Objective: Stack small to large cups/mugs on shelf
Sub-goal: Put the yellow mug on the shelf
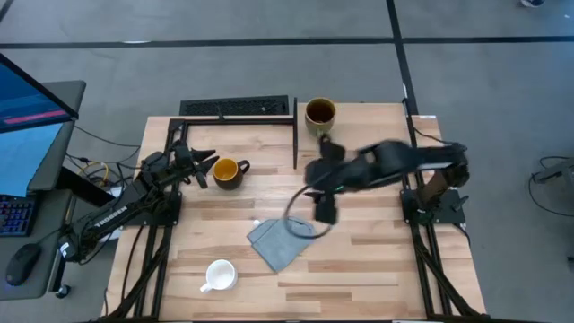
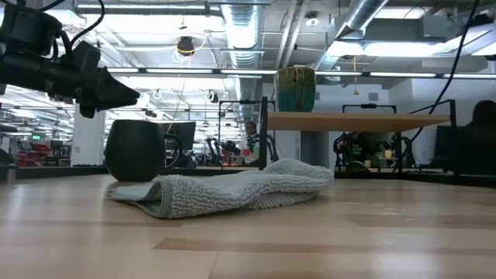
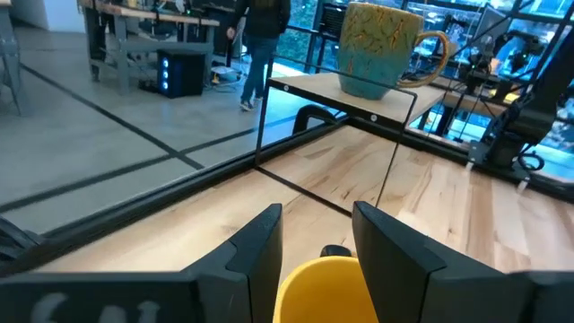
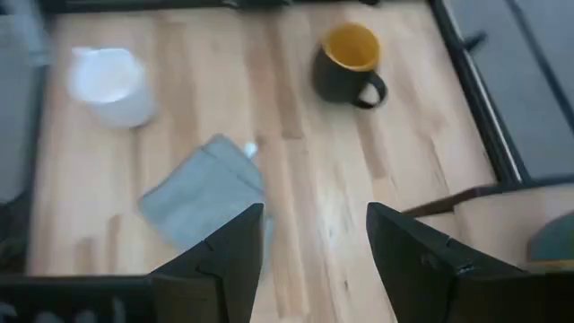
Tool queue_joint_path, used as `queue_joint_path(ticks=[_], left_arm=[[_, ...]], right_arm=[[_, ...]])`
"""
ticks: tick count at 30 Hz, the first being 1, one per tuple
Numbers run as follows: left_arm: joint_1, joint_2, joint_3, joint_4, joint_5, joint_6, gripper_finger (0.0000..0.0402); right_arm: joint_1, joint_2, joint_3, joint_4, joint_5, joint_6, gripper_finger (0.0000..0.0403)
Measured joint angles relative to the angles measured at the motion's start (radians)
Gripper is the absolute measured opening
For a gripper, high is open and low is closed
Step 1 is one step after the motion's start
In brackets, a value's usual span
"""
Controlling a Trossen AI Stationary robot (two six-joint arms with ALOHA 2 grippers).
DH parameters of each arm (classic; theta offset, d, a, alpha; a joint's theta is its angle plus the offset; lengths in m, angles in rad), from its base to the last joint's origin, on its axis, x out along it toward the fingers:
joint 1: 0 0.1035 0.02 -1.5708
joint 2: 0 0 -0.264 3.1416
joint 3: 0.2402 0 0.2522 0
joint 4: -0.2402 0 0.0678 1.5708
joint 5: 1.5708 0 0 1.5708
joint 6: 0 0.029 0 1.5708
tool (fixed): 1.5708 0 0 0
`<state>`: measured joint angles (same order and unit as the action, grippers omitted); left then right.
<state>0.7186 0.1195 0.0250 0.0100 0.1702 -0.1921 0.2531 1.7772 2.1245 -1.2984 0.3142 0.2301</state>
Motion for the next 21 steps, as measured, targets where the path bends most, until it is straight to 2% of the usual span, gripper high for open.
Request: queue_joint_path(ticks=[5,9,12,17,21], left_arm=[[0.000,0.003,0.000,0.000,0.000,-0.014,0.0128],[0.000,0.007,0.000,0.000,0.001,-0.004,0.0128],[0.000,0.010,0.000,0.000,0.001,-0.016,0.0128],[0.000,0.012,0.000,0.001,-0.001,-0.057,0.0128],[0.000,0.011,0.000,0.001,0.002,-0.058,0.0128]], right_arm=[[-0.019,0.095,-0.134,0.161,-0.015,0.053,0.0221],[-0.018,0.173,-0.183,0.280,-0.049,-0.028,0.0221],[-0.017,0.239,-0.187,0.317,-0.052,-0.067,0.0221],[-0.019,0.329,-0.192,0.276,-0.050,-0.081,0.0221],[-0.017,0.351,-0.292,0.306,-0.028,-0.075,0.0221]])
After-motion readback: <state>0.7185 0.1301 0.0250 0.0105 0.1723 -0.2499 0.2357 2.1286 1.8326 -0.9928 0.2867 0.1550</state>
